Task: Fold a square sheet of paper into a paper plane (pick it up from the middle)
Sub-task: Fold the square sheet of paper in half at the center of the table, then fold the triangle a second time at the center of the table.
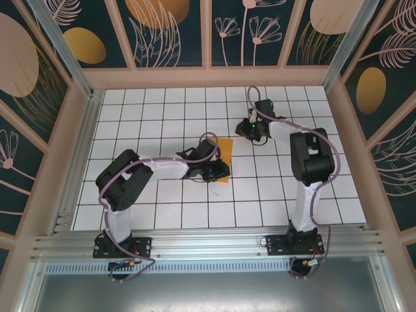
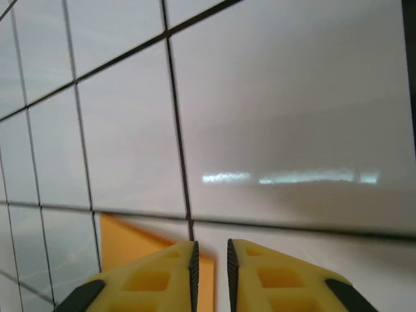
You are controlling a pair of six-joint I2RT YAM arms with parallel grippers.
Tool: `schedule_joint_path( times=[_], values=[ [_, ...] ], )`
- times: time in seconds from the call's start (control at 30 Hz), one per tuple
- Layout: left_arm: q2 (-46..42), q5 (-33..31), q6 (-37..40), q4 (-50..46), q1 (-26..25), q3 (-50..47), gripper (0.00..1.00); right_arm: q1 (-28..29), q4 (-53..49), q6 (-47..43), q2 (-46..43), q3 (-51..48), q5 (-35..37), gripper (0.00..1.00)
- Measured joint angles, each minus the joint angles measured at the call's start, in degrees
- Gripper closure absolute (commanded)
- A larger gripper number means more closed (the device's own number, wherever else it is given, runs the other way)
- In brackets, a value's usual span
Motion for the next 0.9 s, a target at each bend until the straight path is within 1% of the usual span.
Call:
schedule_joint_path(
  times=[0.03, 0.13, 0.27, 0.33, 0.4, 0.5, 0.53, 0.67, 0.9],
  values=[
    [-1.8, -0.2, 0.4, -0.3, 0.8, 0.0, 0.69, 0.5, 0.0, -0.2, -2.9, -2.4, 0.5, 0.69],
    [-7.1, -0.6, 1.2, 0.0, 4.3, -0.7, 0.57, 3.3, -0.3, -0.3, -10.0, -7.9, 2.1, 0.67],
    [-12.5, -2.4, 2.4, 0.3, 10.0, -3.7, 0.49, 9.3, -1.4, -0.3, -12.6, -12.0, 4.3, 0.66],
    [-13.1, -3.4, 2.9, 0.2, 11.8, -5.7, 0.47, 11.9, -2.6, -0.3, -12.4, -13.1, 5.1, 0.66],
    [-12.9, -3.8, 3.1, -0.3, 12.7, -7.5, 0.45, 13.7, -3.7, -0.2, -11.9, -13.7, 5.5, 0.69],
    [-12.1, -4.1, 3.4, -1.4, 12.9, -8.9, 0.44, 14.5, -3.8, 0.1, -10.0, -13.6, 5.9, 0.78],
    [-11.8, -4.1, 3.4, -1.4, 12.9, -9.1, 0.44, 14.5, -3.9, 0.3, -9.1, -13.5, 6.1, 0.79],
    [-11.4, -4.1, 3.4, -1.3, 12.9, -9.7, 0.44, 14.5, -4.0, 0.3, -6.6, -12.7, 7.0, 0.8],
    [-11.1, -4.0, 3.4, -1.0, 12.9, -10.3, 0.43, 13.2, -2.9, 0.3, -6.5, -10.4, 7.2, 0.79]
  ],
)
